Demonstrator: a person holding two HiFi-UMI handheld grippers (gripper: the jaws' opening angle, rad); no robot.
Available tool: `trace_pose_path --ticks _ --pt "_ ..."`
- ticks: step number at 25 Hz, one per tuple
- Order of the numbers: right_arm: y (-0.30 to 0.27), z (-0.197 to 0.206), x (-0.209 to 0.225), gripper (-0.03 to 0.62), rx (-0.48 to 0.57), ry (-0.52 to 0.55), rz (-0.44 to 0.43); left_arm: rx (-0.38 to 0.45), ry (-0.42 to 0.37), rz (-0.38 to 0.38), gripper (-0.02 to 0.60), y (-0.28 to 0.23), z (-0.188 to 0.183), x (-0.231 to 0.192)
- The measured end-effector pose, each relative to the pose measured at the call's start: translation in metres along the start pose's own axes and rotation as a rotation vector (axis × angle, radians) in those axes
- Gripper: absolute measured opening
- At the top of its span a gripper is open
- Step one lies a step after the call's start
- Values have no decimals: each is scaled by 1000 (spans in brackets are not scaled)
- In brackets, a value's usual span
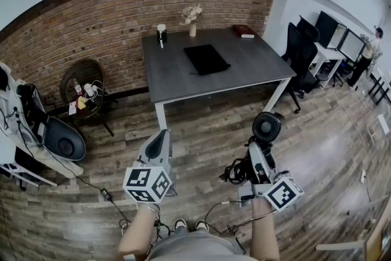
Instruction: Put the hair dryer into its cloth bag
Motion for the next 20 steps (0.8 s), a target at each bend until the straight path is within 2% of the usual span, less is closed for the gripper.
trace_pose_path --ticks 5,15,20 --pt "-1 1 -8 230 2 12 6 -4 -4 -1 6 4 -2 -7" --pt "0 16 -27 238 21 15 -38 -6 2 16 5 13 -3 -28" --pt "0 26 -21 236 36 -47 -29 -8 2 38 5 12 0 -40"
Point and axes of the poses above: the fingertips, and each gripper's own axes: y backward along the fingers, x to its right, z out of its underside, the point moved 3 cm from there along y, backward along the fingers, and after that the axes turned 13 degrees about z, right-handed, at the moved point
